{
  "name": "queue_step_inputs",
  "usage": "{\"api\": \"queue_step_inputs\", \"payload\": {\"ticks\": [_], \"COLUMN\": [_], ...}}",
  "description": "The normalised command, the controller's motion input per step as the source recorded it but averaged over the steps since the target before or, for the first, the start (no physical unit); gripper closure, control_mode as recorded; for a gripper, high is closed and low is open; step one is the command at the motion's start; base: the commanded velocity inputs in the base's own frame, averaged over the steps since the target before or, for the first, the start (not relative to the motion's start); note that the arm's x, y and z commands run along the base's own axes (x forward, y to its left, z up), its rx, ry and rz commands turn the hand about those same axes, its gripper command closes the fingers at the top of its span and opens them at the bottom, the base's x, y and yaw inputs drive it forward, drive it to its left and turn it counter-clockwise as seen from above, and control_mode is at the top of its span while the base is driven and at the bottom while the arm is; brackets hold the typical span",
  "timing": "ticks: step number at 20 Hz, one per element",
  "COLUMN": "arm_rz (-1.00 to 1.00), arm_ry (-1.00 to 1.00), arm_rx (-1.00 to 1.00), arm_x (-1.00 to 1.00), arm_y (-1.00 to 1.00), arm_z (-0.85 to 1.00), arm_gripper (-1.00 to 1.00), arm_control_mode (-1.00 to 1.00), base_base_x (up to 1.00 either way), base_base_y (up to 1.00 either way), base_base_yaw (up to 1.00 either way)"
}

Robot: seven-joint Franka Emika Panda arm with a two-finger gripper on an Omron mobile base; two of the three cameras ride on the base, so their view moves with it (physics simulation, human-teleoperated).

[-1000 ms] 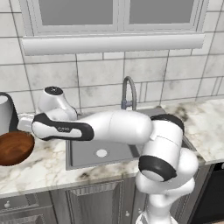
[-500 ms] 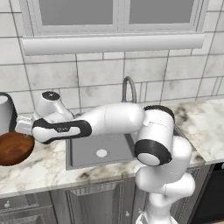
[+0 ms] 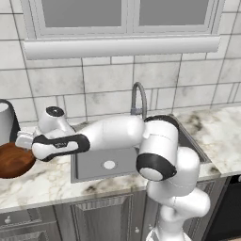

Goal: Place the bowl in the left basin and the cup in the right basin of the sink.

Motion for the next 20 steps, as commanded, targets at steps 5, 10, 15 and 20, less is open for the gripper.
{"api": "queue_step_inputs", "payload": {"ticks": [5,10,15,20], "arm_rz": [-0.01,0.00,0.00,0.00], "arm_ry": [0.00,0.00,0.00,0.00], "arm_rx": [0.00,0.00,0.00,0.00], "arm_x": [0.16,0.08,0.00,0.00], "arm_y": [0.09,0.01,0.02,0.00], "arm_z": [0.00,-0.01,-0.16,-0.20], "arm_gripper": [-1.00,-1.00,-1.00,-1.00], "arm_control_mode": [-1.00,-1.00,-1.00,-1.00], "base_base_x": [0.00,0.00,0.00,0.00], "base_base_y": [0.00,0.00,0.00,0.00], "base_base_yaw": [0.00,0.00,0.00,0.00]}}
